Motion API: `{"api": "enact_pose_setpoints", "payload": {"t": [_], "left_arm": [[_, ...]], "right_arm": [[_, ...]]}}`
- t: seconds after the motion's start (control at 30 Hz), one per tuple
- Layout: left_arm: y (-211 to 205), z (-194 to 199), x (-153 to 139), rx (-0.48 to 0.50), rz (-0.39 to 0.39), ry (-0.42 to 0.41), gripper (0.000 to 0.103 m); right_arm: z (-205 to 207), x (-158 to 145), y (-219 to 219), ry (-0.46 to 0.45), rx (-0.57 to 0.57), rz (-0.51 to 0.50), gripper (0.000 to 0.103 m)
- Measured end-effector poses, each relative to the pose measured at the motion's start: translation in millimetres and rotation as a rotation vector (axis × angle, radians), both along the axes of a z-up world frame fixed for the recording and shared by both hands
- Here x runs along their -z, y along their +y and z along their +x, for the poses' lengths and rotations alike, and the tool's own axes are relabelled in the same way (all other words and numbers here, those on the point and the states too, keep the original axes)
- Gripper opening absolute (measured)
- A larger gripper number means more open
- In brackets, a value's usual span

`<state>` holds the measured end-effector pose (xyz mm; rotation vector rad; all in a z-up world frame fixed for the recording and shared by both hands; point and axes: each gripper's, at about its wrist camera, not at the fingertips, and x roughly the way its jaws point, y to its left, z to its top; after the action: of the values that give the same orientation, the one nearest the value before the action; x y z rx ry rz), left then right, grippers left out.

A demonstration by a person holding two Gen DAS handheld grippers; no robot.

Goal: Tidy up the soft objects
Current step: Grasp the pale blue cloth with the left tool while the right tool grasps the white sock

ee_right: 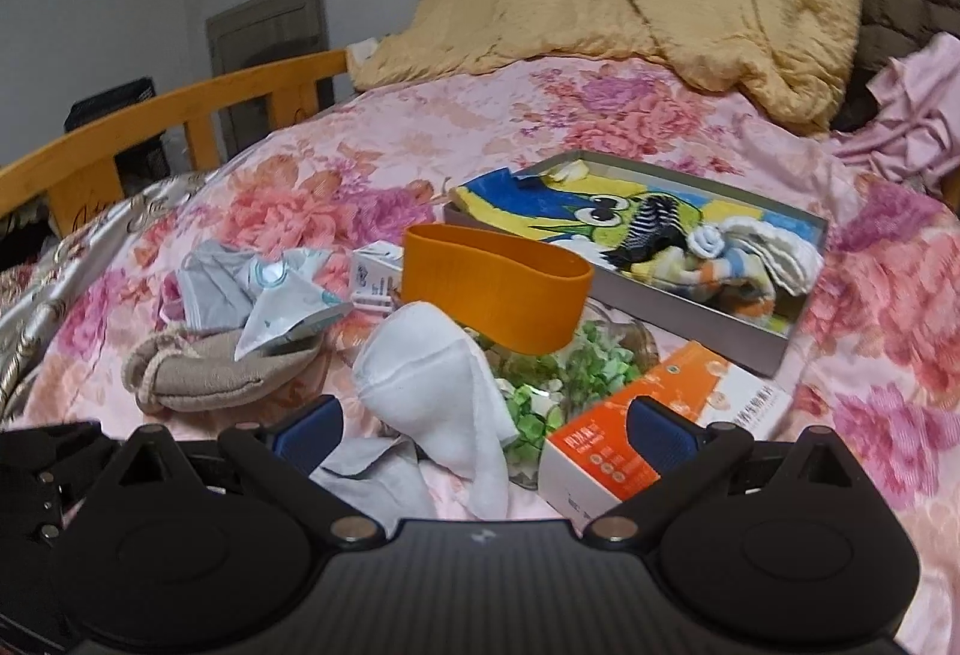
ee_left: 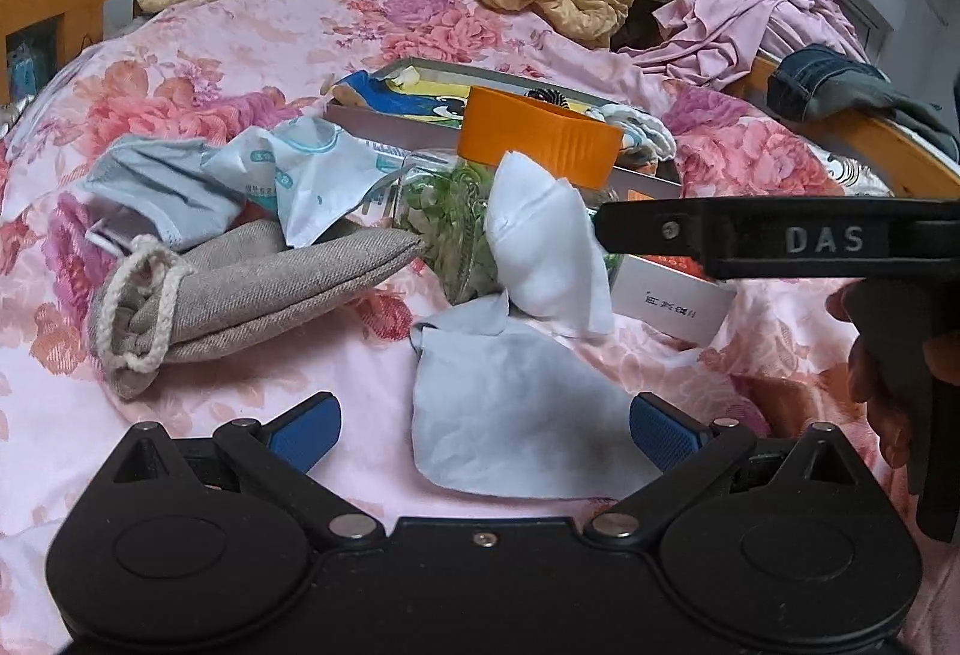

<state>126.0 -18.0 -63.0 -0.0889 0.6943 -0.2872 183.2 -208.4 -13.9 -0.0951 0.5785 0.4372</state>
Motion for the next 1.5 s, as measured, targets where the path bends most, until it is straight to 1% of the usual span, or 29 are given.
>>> {"api": "enact_pose_setpoints", "payload": {"t": [0.13,0.27,0.5,0.63,0.77,0.83,0.9,0.97,1.07,1.13,1.17,1.23,1.33,1.43,1.5], "left_arm": [[-9,2,0,0.004,0.07,-0.04,0.102],[-14,5,2,0.023,0.108,-0.059,0.102],[-27,7,6,0.069,0.185,-0.104,0.102],[-31,9,11,0.093,0.188,-0.093,0.102],[-31,13,15,0.106,0.189,-0.094,0.102],[-32,15,17,0.118,0.204,-0.098,0.102],[-34,17,18,0.121,0.216,-0.085,0.102],[-34,17,18,0.126,0.211,-0.083,0.102],[-36,15,18,0.143,0.223,-0.096,0.095],[-37,14,17,0.152,0.231,-0.104,0.092],[-37,13,17,0.155,0.228,-0.107,0.088],[-37,13,17,0.157,0.225,-0.111,0.086],[-36,12,17,0.159,0.224,-0.116,0.083],[-37,11,16,0.159,0.242,-0.125,0.076],[-37,10,16,0.156,0.246,-0.132,0.07]], "right_arm": [[8,5,10,-0.015,-0.031,-0.043,0.102],[16,12,19,-0.015,-0.046,-0.068,0.102],[18,18,30,-0.048,-0.062,-0.119,0.095],[20,21,36,-0.056,-0.077,-0.156,0.09],[20,24,40,-0.071,-0.08,-0.192,0.09],[20,25,41,-0.072,-0.078,-0.196,0.089],[21,25,41,-0.077,-0.07,-0.21,0.086],[20,27,42,-0.09,-0.064,-0.235,0.082],[17,28,45,-0.113,-0.059,-0.275,0.077],[16,30,46,-0.124,-0.058,-0.297,0.073],[16,30,48,-0.133,-0.056,-0.313,0.071],[14,32,50,-0.156,-0.049,-0.347,0.063],[12,35,53,-0.179,-0.045,-0.385,0.057],[11,37,54,-0.197,-0.041,-0.418,0.05],[11,38,55,-0.207,-0.039,-0.435,0.048]]}}
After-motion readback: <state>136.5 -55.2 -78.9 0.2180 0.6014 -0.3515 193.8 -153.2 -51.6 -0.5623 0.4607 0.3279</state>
